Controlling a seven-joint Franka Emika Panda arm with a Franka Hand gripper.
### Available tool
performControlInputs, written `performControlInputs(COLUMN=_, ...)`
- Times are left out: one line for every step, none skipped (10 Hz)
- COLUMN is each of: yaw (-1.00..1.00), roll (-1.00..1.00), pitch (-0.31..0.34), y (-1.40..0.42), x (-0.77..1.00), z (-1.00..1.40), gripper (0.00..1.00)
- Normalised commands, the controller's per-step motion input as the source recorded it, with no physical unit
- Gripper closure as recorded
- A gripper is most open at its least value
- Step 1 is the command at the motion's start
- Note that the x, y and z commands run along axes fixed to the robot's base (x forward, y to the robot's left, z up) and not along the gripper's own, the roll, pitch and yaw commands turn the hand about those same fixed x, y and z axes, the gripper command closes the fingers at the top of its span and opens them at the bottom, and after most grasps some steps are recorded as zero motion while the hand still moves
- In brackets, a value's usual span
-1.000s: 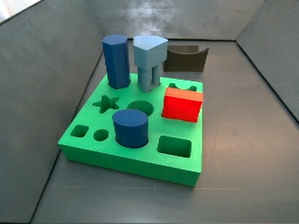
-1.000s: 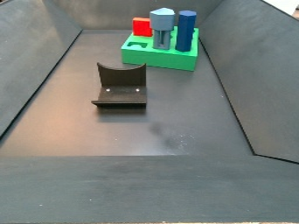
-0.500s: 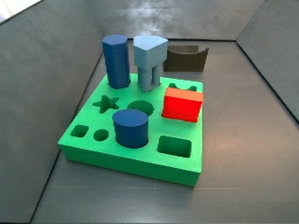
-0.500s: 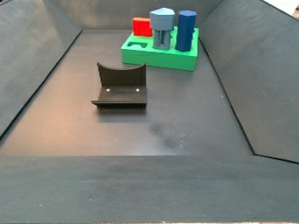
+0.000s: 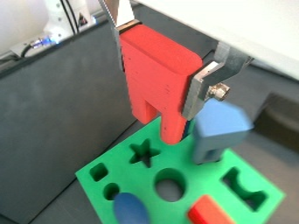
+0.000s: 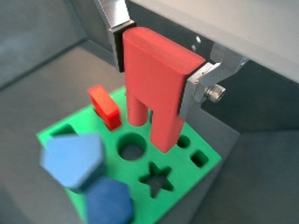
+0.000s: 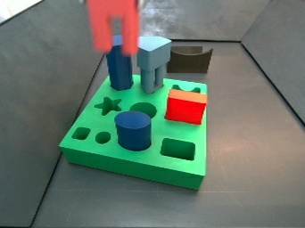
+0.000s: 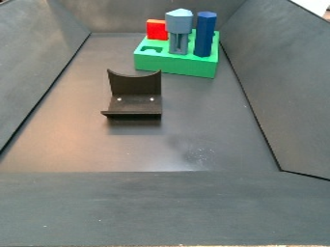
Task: Pick up the square-circle object. Move up. Move to above the board. Insert the square-circle object.
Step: Insert the square-circle object.
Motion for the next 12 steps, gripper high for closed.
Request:
performControlInputs(yaw=0.0, roll=-0.18, pitch=-0.107, y=-0.11, x=-0.44, z=-0.63, gripper=1.0)
performControlInputs(yaw=0.0, roll=-0.08, pitch=-0.127, y=-0.25, x=-0.37, z=-0.75, gripper=1.0)
performControlInputs(yaw=0.0, roll=0.0, pitch=-0.157, y=-0.41, x=-0.32, z=-0.87, gripper=1.0)
performControlInputs(yaw=0.0, roll=0.0, pitch=-0.14, y=-0.55, x=-0.07, z=-0.91, gripper=1.0)
performControlInputs(yaw=-0.06, roll=0.0, pitch=-0.141, y=-0.49, x=0.0, z=-0.77, gripper=1.0)
performControlInputs(yaw=-0.03, roll=0.01, pitch=-0.113, y=-0.35, x=0.0, z=-0.56, gripper=1.0)
performControlInputs(yaw=0.0, roll=0.08, pitch=-0.087, y=-0.26, x=-0.09, z=-0.48, gripper=1.0)
performControlInputs(yaw=0.0, roll=0.17, pitch=-0.076, y=-0.26, x=-0.1, z=-0.52, gripper=1.0)
performControlInputs(yaw=0.0, roll=0.2, pitch=-0.069, y=-0.35, x=-0.03, z=-0.65, gripper=1.0)
performControlInputs(yaw=0.0, roll=0.28, pitch=-0.001, y=-0.43, x=0.0, z=-0.58, gripper=1.0)
performControlInputs(yaw=0.0, roll=0.25, pitch=0.0, y=-0.25, x=0.1, z=-0.6, gripper=1.0)
performControlInputs(yaw=0.0, roll=0.24, pitch=-0.014, y=-0.15, x=0.0, z=-0.69, gripper=1.0)
